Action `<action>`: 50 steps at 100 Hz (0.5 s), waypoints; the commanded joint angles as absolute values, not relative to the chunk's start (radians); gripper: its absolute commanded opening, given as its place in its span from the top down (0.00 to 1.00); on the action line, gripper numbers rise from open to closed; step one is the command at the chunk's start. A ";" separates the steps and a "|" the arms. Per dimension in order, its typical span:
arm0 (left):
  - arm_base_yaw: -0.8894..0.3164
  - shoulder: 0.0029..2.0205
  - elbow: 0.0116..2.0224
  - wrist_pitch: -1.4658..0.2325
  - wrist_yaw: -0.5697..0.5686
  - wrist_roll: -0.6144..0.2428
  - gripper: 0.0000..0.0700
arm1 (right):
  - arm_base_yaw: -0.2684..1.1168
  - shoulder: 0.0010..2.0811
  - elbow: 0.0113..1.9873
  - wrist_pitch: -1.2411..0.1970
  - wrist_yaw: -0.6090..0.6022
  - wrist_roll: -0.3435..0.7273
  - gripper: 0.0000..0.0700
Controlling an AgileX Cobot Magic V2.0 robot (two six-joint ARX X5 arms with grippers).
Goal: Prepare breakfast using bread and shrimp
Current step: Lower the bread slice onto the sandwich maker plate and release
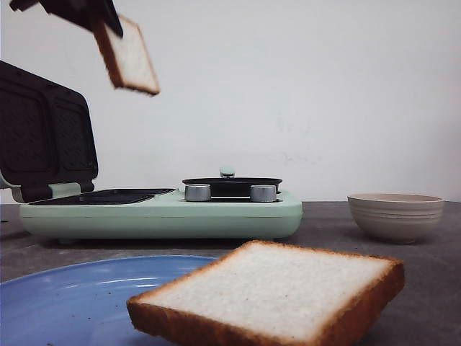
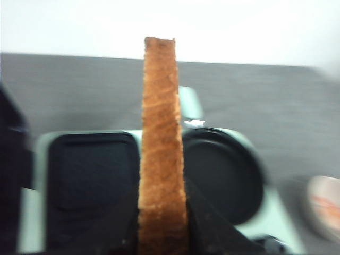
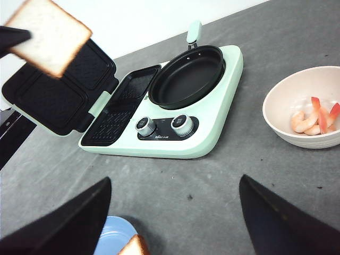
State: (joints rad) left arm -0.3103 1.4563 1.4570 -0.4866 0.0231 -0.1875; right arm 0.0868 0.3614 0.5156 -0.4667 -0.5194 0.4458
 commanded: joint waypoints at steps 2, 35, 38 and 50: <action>-0.337 1.519 1.513 -0.480 -0.097 -0.055 1.00 | 0.090 0.365 0.531 -0.457 -0.513 0.440 0.34; -0.405 1.789 1.677 -0.462 -0.376 0.236 1.00 | 0.090 0.365 0.531 -0.458 -0.481 0.437 0.34; -0.405 1.809 1.686 -0.447 -0.388 0.253 1.00 | 0.090 0.365 0.531 -0.458 -0.474 0.436 0.34; -0.407 1.878 1.715 -0.420 -0.437 0.326 1.00 | 0.090 0.365 0.531 -0.458 -0.469 0.428 0.34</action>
State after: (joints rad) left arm -0.4011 1.8423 1.6764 -0.4355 -0.4126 0.2459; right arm 0.0872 0.3614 0.5156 -0.4667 -0.4706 0.4442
